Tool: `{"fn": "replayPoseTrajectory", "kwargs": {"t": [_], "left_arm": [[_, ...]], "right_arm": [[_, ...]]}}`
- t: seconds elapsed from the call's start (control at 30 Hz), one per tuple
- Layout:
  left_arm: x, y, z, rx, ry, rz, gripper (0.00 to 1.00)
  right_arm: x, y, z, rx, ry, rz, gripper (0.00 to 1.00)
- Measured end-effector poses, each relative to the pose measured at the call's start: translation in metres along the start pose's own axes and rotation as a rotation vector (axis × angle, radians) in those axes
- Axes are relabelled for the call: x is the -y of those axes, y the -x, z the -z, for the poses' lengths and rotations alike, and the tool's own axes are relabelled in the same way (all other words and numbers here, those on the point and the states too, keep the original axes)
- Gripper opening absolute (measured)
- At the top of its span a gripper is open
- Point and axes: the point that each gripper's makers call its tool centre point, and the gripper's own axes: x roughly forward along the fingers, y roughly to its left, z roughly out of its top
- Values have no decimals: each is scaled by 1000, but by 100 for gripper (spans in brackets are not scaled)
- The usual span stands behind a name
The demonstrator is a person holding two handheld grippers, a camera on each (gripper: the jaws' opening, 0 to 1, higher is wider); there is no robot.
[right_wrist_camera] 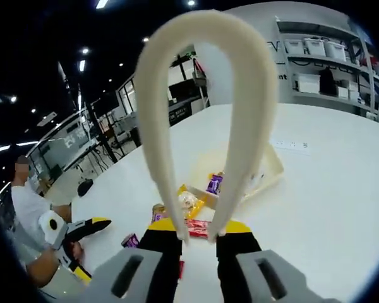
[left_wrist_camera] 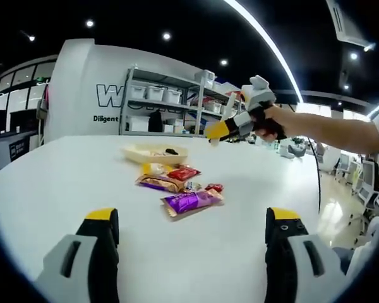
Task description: Place the target food into the container with the food tongs after gripping and lifting it, then release it inside without dropping or visibly crushing the food.
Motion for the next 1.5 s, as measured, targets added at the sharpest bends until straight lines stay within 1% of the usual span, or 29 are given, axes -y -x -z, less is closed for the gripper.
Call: {"fn": "replayPoseTrajectory", "kwargs": {"t": [0.1,0.2,0.37,0.47,0.57,0.63,0.73,0.83,0.9,0.97,1.07,1.17,1.37,1.5], "left_arm": [[0,0,0,0,0,-1,95],[1,0,1,-4,-9,0,95],[0,0,0,1,-4,-3,95],[-1,1,-1,5,3,-7,95],[-1,1,0,2,-2,-12,95],[-2,0,1,-6,-4,-17,95],[-1,1,2,-12,-7,-16,95],[-1,2,1,-7,-6,-15,95],[-1,2,1,-9,-6,-12,95],[-1,2,2,-12,-9,-12,95],[1,2,2,-12,-11,-6,95],[1,2,2,-12,-11,-6,95],[1,3,2,-12,-12,-6,95],[2,4,2,-12,-12,-4,95]], "right_arm": [[-4,3,8,4,2,-2,15],[-2,8,11,19,27,19,15],[-2,15,17,31,18,14,15],[-3,19,20,38,55,26,15],[-8,25,28,42,75,36,15],[-9,27,32,43,66,36,15],[-13,32,38,61,51,30,16],[-10,35,45,76,55,51,16],[-10,37,49,78,46,52,16],[-11,39,51,87,52,52,16],[-10,44,56,93,75,72,16],[-11,45,59,99,59,62,16],[-14,42,67,88,76,71,16],[-17,41,70,90,66,63,16]]}}
